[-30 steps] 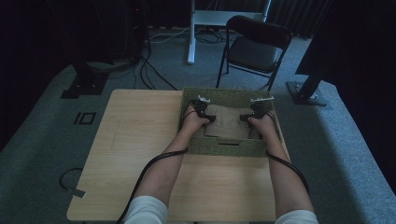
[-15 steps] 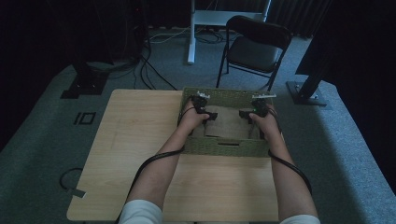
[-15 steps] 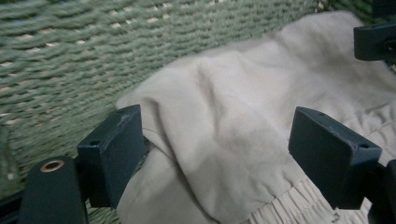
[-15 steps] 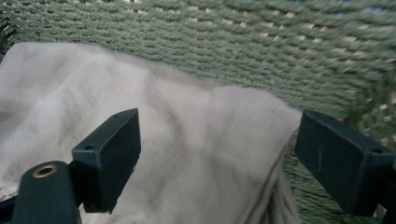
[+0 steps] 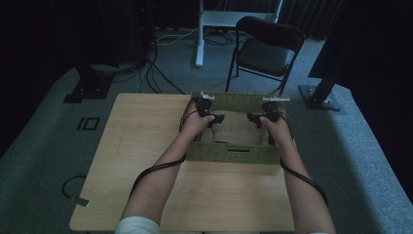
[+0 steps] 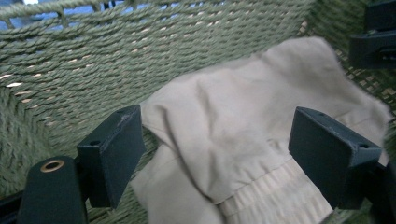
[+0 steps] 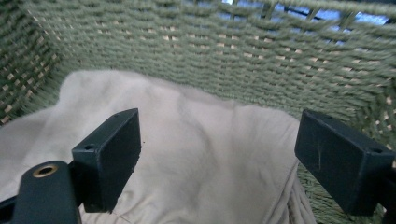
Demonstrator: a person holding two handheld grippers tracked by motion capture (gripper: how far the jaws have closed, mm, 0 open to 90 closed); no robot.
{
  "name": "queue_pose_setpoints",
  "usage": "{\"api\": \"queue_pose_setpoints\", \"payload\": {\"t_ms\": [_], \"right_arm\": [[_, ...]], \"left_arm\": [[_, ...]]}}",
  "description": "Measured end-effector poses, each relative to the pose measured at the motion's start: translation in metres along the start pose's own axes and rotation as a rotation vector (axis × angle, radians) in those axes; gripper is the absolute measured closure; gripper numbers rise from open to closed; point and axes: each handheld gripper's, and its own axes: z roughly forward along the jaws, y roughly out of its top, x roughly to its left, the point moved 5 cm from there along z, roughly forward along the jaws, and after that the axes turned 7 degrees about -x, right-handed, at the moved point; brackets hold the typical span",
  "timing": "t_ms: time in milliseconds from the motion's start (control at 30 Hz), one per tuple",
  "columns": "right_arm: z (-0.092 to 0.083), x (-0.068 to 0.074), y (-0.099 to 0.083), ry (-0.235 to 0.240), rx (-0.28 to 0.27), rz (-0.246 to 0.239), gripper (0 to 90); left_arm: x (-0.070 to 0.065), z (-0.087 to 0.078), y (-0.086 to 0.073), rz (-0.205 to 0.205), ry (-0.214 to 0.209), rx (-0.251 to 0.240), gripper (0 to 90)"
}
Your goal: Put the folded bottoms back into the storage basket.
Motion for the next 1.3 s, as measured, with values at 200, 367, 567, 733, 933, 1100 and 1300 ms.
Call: {"api": "queue_pose_setpoints", "payload": {"t_ms": [200, 367, 567, 733, 933, 1100, 1300], "right_arm": [[-0.014, 0.003, 0.006, 0.007, -0.022, -0.042, 14.1], [-0.022, 0.004, 0.008, 0.017, -0.029, -0.039, 14.1], [-0.031, 0.003, 0.008, 0.011, -0.038, -0.059, 13.9], [-0.043, 0.007, 0.010, 0.030, -0.060, -0.052, 13.7], [-0.053, 0.010, 0.008, 0.054, -0.074, -0.050, 13.7], [-0.061, 0.011, 0.005, 0.057, -0.090, -0.072, 13.6], [-0.075, 0.013, -0.001, 0.057, -0.112, -0.096, 13.3]], "left_arm": [[-0.007, -0.012, 0.008, -0.042, -0.013, -0.048, 19.2], [-0.007, -0.020, 0.013, -0.070, -0.004, -0.078, 18.9], [-0.004, -0.030, 0.014, -0.032, 0.035, -0.092, 19.0], [-0.008, -0.038, 0.012, 0.008, 0.032, -0.084, 19.0], [-0.017, -0.053, 0.012, 0.025, 0.017, -0.100, 19.0], [-0.024, -0.063, 0.008, 0.022, -0.004, -0.117, 19.0], [-0.031, -0.071, 0.001, 0.021, -0.026, -0.138, 19.0]]}}
